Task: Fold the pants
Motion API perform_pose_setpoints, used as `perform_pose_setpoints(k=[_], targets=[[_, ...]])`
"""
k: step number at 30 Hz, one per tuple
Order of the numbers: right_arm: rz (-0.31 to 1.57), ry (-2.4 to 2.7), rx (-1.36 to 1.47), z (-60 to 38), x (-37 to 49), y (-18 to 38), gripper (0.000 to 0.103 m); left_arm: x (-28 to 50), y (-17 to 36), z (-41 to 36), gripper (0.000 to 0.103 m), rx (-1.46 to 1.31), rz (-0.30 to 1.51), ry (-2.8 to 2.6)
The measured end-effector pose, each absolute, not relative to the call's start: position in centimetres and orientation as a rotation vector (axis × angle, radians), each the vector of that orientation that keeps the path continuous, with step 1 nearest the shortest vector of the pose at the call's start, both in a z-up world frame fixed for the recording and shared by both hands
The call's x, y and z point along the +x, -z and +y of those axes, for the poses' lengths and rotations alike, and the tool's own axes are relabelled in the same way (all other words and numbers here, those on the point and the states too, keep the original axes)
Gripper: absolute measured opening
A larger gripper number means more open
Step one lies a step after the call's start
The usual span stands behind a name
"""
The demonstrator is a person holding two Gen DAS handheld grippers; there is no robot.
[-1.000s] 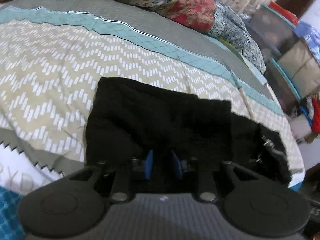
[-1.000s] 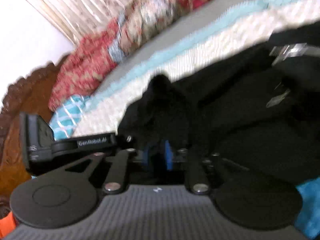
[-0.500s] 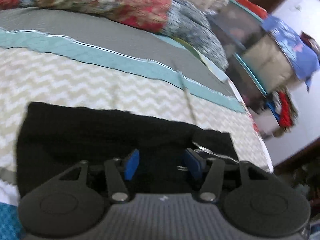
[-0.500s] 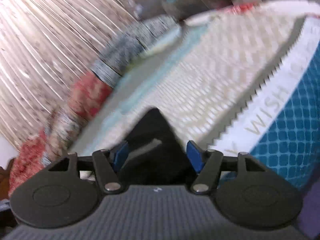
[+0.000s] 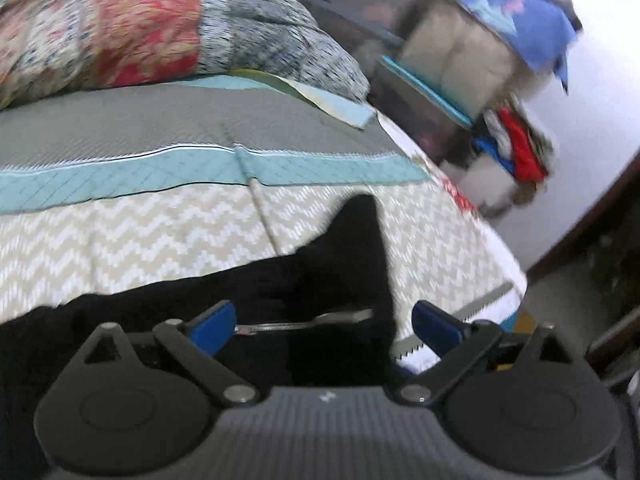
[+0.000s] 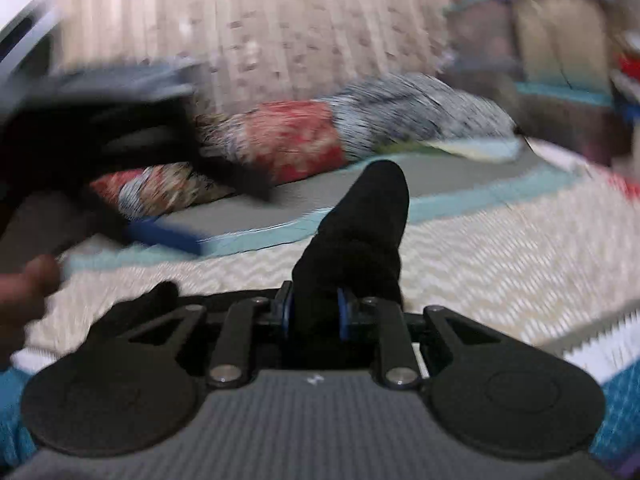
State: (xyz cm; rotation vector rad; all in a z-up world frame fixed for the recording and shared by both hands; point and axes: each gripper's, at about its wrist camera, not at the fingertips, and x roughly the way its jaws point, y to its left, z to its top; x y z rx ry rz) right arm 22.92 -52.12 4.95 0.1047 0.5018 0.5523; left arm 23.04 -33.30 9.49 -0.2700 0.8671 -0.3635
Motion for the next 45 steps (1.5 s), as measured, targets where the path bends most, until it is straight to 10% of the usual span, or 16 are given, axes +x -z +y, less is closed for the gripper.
perform_pose_setpoints(k=[2, 4, 6, 8, 11, 14, 17, 18, 20, 31, 45], targets=[[0.490, -0.579, 0.050, -51.2, 22.1, -4.8, 0.024, 23.5, -9.0, -34.0, 0.084, -0.248, 0.884, 0.348], [0.476, -0.600, 0.015, -50.4, 21.7, -4.9, 0.024, 24.0, -8.1, -34.2, 0.025, -0.236, 0.923, 0.342], [0.462, -0.605, -0.024, -49.8, 21.3, -5.1, 0.027, 24.1, -7.4, -33.4, 0.021, -0.259, 0.936, 0.317], [0.457, -0.622, -0.031, -50.0, 21.3, -5.0, 0.036, 23.9, -7.0, -32.0, 0.021, -0.317, 0.942, 0.318], [0.418, -0.579, -0.008, -51.0, 20.8, -4.8, 0.082, 23.5, -7.1, -29.9, 0.020, -0.383, 0.930, 0.311], [0.430, -0.582, -0.013, -51.4, 21.0, -4.1, 0.083, 23.1, -7.4, -28.6, 0.020, -0.409, 0.922, 0.320], [0.441, -0.614, -0.065, -50.0, 21.7, -3.4, 0.072, 22.8, -7.7, -28.0, 0.020, -0.422, 0.909, 0.322], [0.457, -0.630, -0.081, -49.3, 22.0, -3.3, 0.039, 22.5, -8.0, -27.6, 0.020, -0.426, 0.900, 0.322], [0.483, -0.670, -0.092, -48.1, 21.7, -3.8, 0.019, 21.7, -8.6, -26.5, 0.020, -0.437, 0.873, 0.317], [0.329, -0.888, -0.249, -39.6, 16.3, -7.3, 0.016, 15.8, -10.0, -15.5, 0.020, -0.567, 0.727, 0.189], [0.545, -1.068, -0.415, -32.9, 14.0, -3.3, 0.024, 14.6, 1.5, -7.7, 0.023, -0.747, 0.851, -0.034]])
